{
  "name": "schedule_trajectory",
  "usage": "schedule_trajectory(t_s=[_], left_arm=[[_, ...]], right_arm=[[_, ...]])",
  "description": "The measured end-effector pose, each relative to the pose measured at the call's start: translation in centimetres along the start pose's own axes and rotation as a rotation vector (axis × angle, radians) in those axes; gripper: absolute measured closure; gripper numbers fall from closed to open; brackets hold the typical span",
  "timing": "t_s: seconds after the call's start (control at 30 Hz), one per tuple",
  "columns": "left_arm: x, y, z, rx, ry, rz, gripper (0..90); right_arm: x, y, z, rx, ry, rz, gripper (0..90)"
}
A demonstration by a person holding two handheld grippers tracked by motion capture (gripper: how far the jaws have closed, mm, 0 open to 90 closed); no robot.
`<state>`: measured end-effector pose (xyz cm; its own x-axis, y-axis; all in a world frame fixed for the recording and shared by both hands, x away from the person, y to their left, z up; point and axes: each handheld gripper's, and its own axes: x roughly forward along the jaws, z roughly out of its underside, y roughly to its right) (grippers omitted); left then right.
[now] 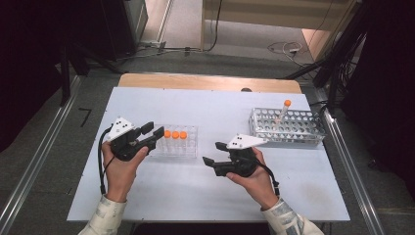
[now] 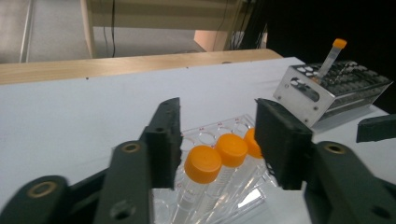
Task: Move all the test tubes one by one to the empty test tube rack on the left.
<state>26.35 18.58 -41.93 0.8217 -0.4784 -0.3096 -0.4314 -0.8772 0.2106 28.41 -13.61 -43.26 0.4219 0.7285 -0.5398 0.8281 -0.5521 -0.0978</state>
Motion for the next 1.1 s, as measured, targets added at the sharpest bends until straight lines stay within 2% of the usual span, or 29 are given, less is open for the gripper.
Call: schedule_trajectory(t_s=[0.1,0.2,0.4,0.7,0.77,0.87,1.1], left_arm=[[-0.2,0.0,-0.1,-0.028,0.015,0.009,37.2],[-0.2,0.0,-0.2,-0.035,0.016,-0.002,27.1],[-0.4,-0.1,-0.2,-0.038,0.013,-0.005,25.1],[-1.0,-0.3,-0.4,-0.044,0.025,-0.011,25.1],[-1.0,-0.4,-0.4,-0.045,0.026,-0.012,25.1],[-1.1,-0.4,-0.4,-0.046,0.028,-0.013,25.1],[-1.2,-0.4,-0.4,-0.047,0.028,-0.012,25.2]], right_arm=[[-0.4,0.7,0.0,0.011,0.008,0.039,28.1],[-0.9,1.8,0.0,0.029,0.014,0.094,24.1],[-2.8,5.1,0.1,0.099,0.041,0.198,22.2],[-6.6,10.5,0.8,0.160,0.074,0.432,23.3],[-7.4,11.6,1.0,0.180,0.084,0.470,23.4],[-8.0,13.1,1.5,0.189,0.073,0.543,23.4],[-8.3,16.2,1.6,0.230,0.077,0.646,27.5]])
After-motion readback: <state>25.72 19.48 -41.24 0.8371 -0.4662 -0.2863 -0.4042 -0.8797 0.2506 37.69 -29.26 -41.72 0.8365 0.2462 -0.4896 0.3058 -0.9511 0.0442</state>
